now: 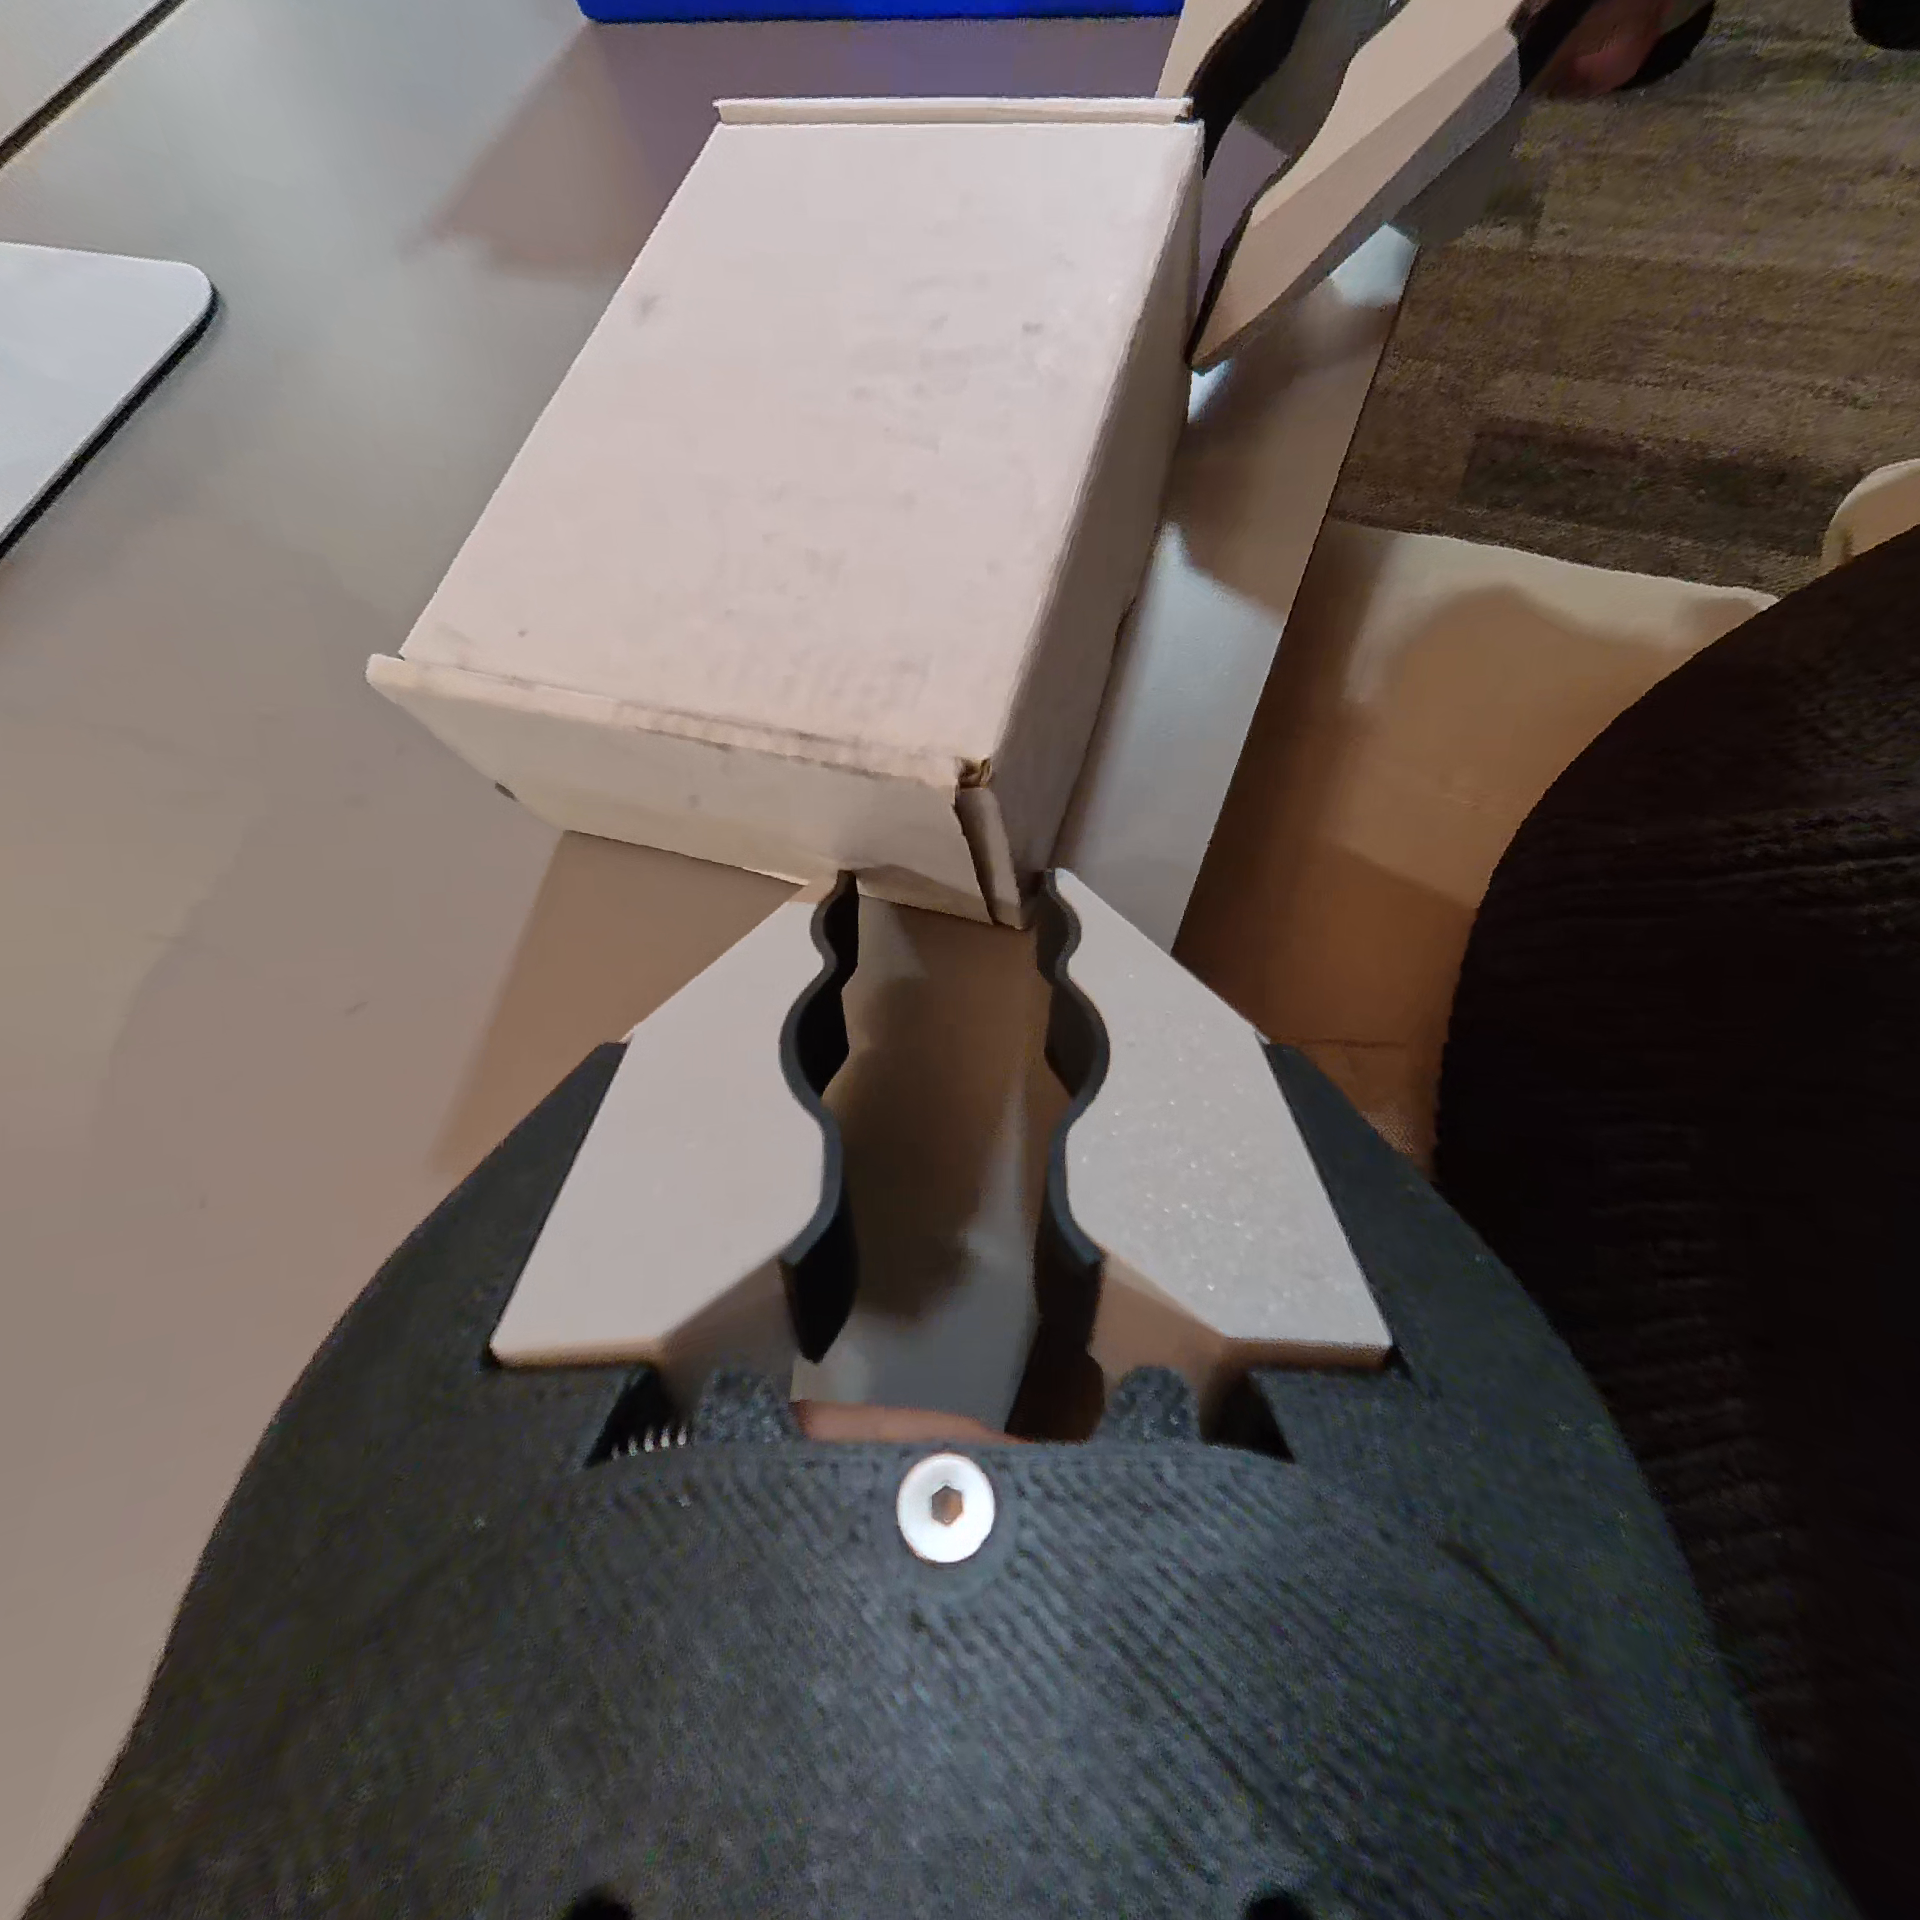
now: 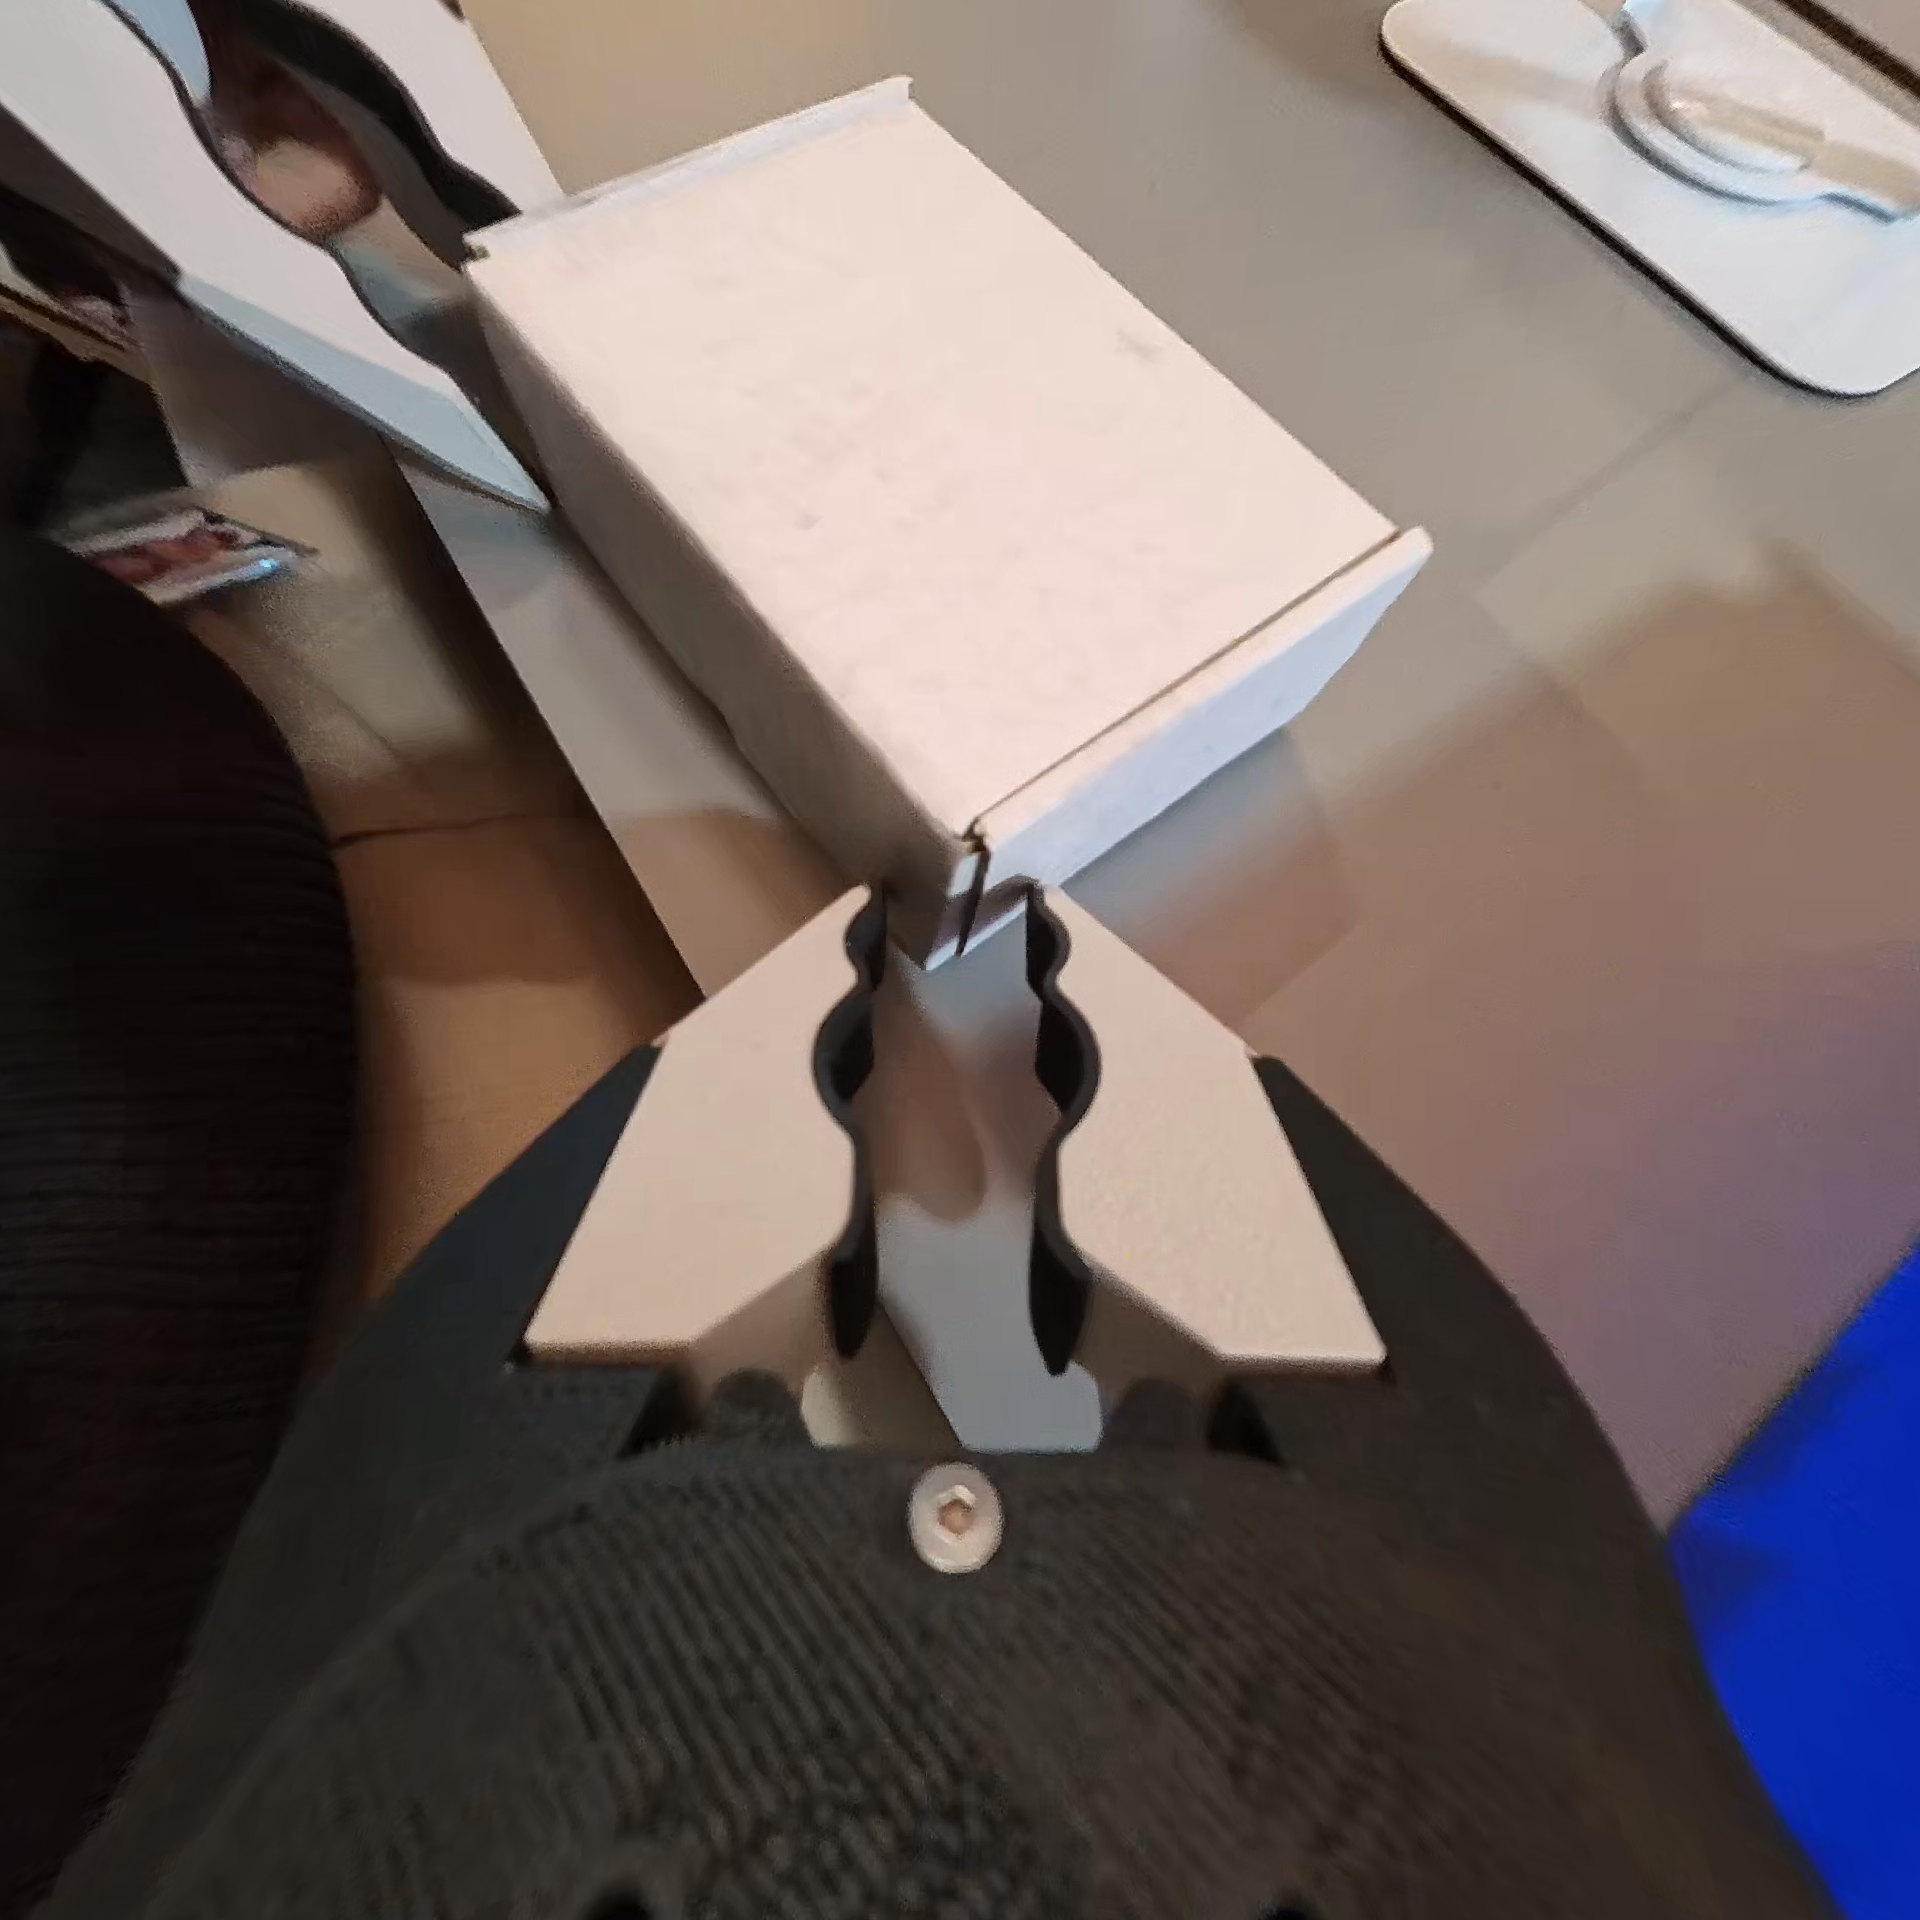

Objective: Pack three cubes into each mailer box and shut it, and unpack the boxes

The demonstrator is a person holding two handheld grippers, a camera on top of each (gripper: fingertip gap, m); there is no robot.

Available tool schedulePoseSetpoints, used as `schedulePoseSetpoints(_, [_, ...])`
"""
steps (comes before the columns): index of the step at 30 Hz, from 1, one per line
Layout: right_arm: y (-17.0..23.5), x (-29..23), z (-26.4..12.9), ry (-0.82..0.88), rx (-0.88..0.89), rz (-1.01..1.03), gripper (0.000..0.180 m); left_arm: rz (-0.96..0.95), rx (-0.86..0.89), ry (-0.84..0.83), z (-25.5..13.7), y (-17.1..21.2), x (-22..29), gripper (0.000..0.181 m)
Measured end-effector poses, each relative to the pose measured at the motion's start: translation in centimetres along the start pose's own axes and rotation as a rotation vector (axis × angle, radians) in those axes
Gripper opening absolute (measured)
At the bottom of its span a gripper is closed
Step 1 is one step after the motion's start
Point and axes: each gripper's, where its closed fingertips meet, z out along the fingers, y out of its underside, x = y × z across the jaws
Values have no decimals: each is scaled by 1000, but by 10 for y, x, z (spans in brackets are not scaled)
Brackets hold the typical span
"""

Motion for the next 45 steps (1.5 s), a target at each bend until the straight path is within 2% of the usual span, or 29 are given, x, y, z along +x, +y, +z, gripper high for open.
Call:
schedulePoseSetpoints(1, [0, 0, 0, 7, -5, -16, 25, 4, -1, 3, 0, 0, 1, 32])
schedulePoseSetpoints(8, [2, -3, -2, 3, -7, -34, 23, 38, 0, 18, -3, 1, 4, 17])
schedulePoseSetpoints(11, [1, -3, -2, -12, -6, 1, 23, 47, -10, 14, -2, 3, 4, 17])
schedulePoseSetpoints(13, [0, -4, -2, -27, 2, 45, 24, 50, -25, -29, -1, 4, 0, 43])
schedulePoseSetpoints(16, [3, 1, -2, -17, -9, 81, 45, 45, -11, -74, -4, 0, -8, 81])
schedulePoseSetpoints(18, [3, 2, -1, -16, -11, 92, 50, -16, 23, -67, -7, -7, -14, 103])
schedulePoseSetpoints(21, [5, 3, 0, -9, -12, 95, 51, -121, 45, 5, -8, -24, -27, 122])
schedulePoseSetpoints(23, [8, 5, -1, -3, -21, 108, 51, -87, 64, 3, -9, -38, -46, 135])
schedulePoseSetpoints(25, [9, 7, -3, 8, -18, 122, 50, -55, 72, 69, -4, -48, -56, 135])
schedulePoseSetpoints(28, [7, 8, -7, 19, 1, 148, 49, -22, 56, 236, 9, -51, -42, 136])
schedulePoseSetpoints(31, [11, 5, -12, 27, 2, 168, 47, 66, -25, 211, 24, -32, -36, 138])
schedulePoseSetpoints(33, [14, 3, -16, 40, -1, 174, 46, 131, -65, 186, 31, -23, -35, 149])
schedulePoseSetpoints(37, [19, -5, -20, 47, -7, 180, 44, 190, -64, 159, 42, -21, -41, 144])
schedulePoseSetpoints(39, [23, -7, -22, 69, -28, 157, 44, 220, -39, 225, 42, -23, -33, 143])
schedulePoseSetpoints(42, [23, 3, -29, 196, -51, 49, 49, 207, -5, 290, 37, -32, -27, 142])
schedulePoseSetpoints(45, [8, 28, -47, 484, -120, -239, 54, 83, 41, 303, 31, -46, -31, 140])
